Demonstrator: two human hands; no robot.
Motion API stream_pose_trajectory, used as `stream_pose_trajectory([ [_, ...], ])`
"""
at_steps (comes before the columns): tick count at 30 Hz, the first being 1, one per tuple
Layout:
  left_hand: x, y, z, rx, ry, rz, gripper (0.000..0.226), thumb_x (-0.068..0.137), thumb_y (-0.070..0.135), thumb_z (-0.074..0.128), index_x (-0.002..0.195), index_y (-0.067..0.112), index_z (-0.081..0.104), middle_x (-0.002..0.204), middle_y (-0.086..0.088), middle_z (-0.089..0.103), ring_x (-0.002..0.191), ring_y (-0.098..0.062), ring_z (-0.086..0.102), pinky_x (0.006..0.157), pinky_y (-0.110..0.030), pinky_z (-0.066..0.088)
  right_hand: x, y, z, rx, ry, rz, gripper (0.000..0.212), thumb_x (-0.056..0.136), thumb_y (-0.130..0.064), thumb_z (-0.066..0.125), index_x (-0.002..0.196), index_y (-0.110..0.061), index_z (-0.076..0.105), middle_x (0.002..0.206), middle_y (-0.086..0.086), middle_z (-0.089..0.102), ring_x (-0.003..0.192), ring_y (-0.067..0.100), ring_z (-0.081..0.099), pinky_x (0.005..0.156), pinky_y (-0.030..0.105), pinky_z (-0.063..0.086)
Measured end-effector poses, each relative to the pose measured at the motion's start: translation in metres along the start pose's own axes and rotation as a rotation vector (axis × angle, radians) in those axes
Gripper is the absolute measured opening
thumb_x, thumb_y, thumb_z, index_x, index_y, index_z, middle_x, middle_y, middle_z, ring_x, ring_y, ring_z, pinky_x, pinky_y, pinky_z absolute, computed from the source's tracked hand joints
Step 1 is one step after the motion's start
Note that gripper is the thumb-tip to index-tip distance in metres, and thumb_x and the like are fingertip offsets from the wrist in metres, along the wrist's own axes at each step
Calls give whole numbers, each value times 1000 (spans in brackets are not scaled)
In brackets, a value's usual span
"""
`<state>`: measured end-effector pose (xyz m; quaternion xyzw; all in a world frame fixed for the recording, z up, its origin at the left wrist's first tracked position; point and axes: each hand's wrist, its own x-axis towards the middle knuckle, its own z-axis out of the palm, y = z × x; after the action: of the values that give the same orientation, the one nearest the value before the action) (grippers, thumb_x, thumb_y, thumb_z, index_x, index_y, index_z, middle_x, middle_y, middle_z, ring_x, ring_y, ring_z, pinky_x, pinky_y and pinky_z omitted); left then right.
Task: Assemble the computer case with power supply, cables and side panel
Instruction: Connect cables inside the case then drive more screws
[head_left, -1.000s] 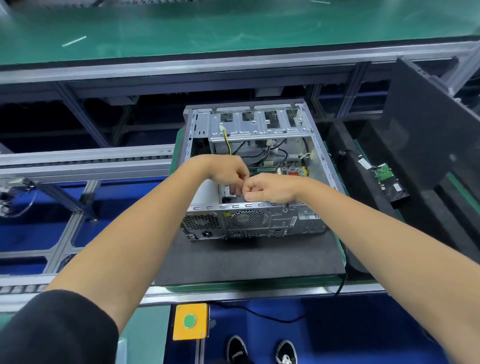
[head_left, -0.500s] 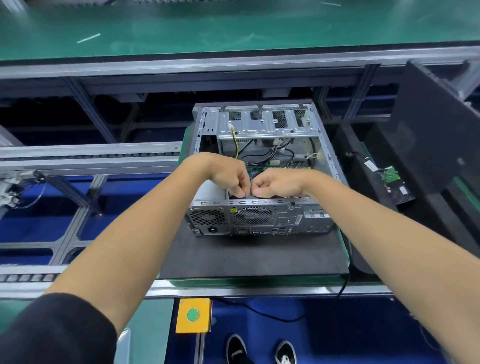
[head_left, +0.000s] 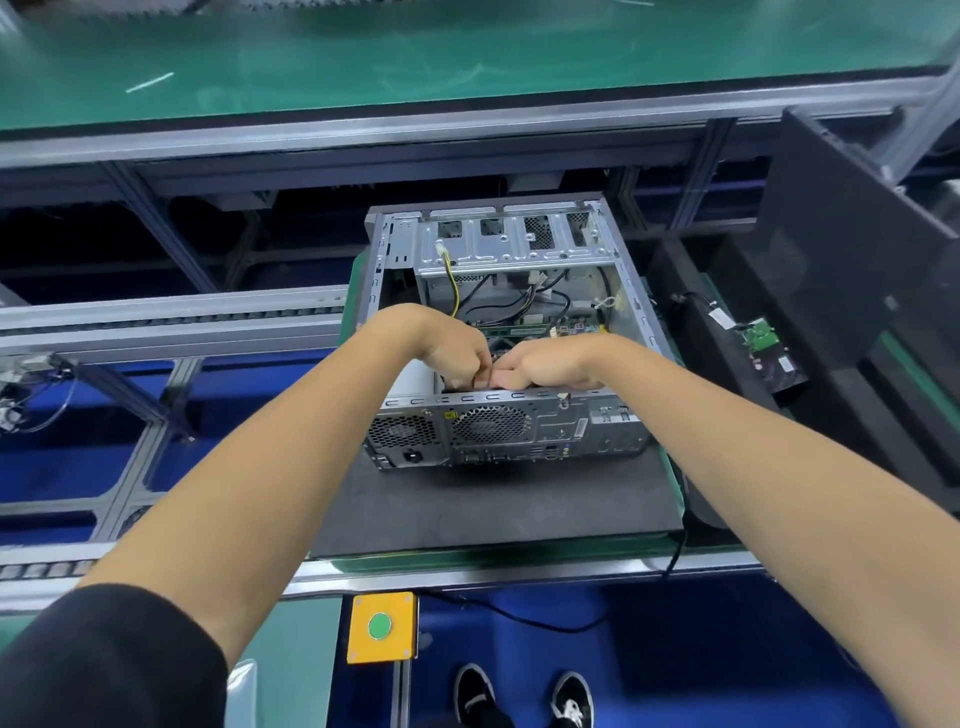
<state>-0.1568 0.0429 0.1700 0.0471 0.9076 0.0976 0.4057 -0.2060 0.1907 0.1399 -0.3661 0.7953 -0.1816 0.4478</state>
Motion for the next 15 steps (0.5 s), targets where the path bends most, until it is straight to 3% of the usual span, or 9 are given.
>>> stream_pose_trajectory([
  [3, 0, 0, 2, 48, 4, 0, 27, 81, -5, 41, 84, 15, 59, 77, 3, 51, 72, -17, 43, 70, -31, 37, 2, 2, 0, 21, -11, 18, 28, 108, -16, 36, 85, -20, 53, 92, -9, 49, 89, 12, 44, 90, 33, 34],
  [6, 0, 0, 3, 81, 7, 0, 26, 78, -7, 37, 73, 14, 52, 69, 2, 46, 68, -19, 36, 62, -30, 32, 6, 6, 1, 27, 4, 24, 29, 108, -19, 38, 81, -22, 48, 86, -13, 42, 79, 6, 41, 88, 28, 30],
  [10, 0, -3, 4, 26, 33, 9, 25, 81, -5, 42, 85, 13, 60, 74, 4, 52, 69, -16, 43, 68, -30, 37, 6, 7, -1, 2, 12, 24, 28, 108, -30, 38, 82, -32, 48, 97, -16, 47, 91, 2, 44, 94, 30, 32],
  [11, 1, -4, 4, 12, 39, 17, 24, 81, -4, 43, 83, 14, 60, 73, 4, 53, 69, -15, 44, 68, -30, 38, 7, 8, -2, -4, 7, 33, 26, 108, -31, 38, 88, -29, 54, 105, -13, 50, 97, 5, 46, 96, 32, 31],
  [13, 2, -5, 4, 1, 54, 28, 23, 81, -3, 44, 78, 15, 58, 71, 4, 52, 68, -17, 44, 68, -30, 38, 6, 7, -1, 11, -16, 40, 29, 108, -32, 39, 119, -16, 61, 132, -3, 53, 120, 12, 47, 103, 32, 31],
  [15, 3, -5, 5, -26, 74, 37, 20, 80, -2, 46, 74, 15, 56, 68, 3, 50, 67, -18, 41, 68, -31, 36, 5, 4, -1, 22, -25, 58, 43, 108, -34, 39, 141, -9, 50, 154, 3, 40, 142, 20, 35, 114, 35, 28],
])
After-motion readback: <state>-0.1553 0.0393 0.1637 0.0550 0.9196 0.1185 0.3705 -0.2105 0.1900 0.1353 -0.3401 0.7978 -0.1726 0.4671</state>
